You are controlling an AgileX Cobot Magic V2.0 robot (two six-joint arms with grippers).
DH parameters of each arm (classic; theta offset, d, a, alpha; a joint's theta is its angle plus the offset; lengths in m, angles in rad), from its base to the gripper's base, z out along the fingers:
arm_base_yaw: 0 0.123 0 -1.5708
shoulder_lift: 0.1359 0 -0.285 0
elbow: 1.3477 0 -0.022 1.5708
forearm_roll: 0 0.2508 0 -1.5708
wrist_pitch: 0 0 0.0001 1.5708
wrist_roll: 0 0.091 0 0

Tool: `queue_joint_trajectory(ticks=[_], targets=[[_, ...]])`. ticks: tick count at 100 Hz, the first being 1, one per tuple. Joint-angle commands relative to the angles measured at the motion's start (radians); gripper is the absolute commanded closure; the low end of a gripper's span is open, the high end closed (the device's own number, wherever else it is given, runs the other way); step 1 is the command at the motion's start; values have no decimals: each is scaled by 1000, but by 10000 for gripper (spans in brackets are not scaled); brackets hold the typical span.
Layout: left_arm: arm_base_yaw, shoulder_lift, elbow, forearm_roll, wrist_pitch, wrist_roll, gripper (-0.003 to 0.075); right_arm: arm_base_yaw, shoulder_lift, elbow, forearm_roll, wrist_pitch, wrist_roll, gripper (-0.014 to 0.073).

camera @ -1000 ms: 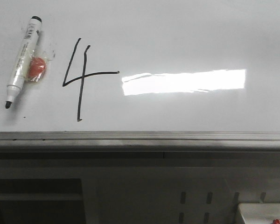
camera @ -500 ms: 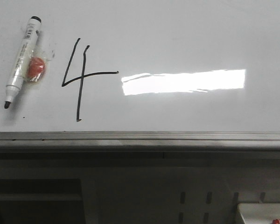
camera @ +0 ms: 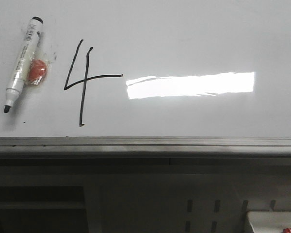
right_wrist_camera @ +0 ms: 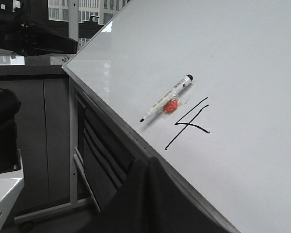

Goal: Write number 4 on whiteboard

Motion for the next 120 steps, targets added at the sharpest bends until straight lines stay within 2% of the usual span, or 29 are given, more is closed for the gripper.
queue_joint_trajectory(ticks=[1, 27, 40, 56, 69, 74, 83, 98, 120], targets=[[-1, -14, -28, -11, -70, -5, 741, 3, -11, -22, -10, -83, -1, 648], [-1, -11, -23, -4, -70, -5, 741, 3, -11, -22, -10, -83, -1, 648], [25, -11, -1, 162, -99, -5, 741, 3, -11, -22, -10, -83, -1, 648], [181, -11, 61, 170, -182, -5, 741, 3, -11, -22, -10, -83, -1, 648], [339, -11, 154, 148, -302, -3, 741, 3, -11, -22, -10, -83, -1, 648], [399, -11, 201, 132, -352, 31, 741, 3, -11, -22, -10, -83, -1, 648], [484, -11, 263, 90, -364, 75, 741, 3, -11, -22, -10, -83, -1, 648], [559, -25, 334, 61, -362, 75, 741, 3, -11, -22, -10, -83, -1, 648], [565, -24, 409, 61, -363, 69, 741, 3, -11, -22, -10, -83, -1, 648]])
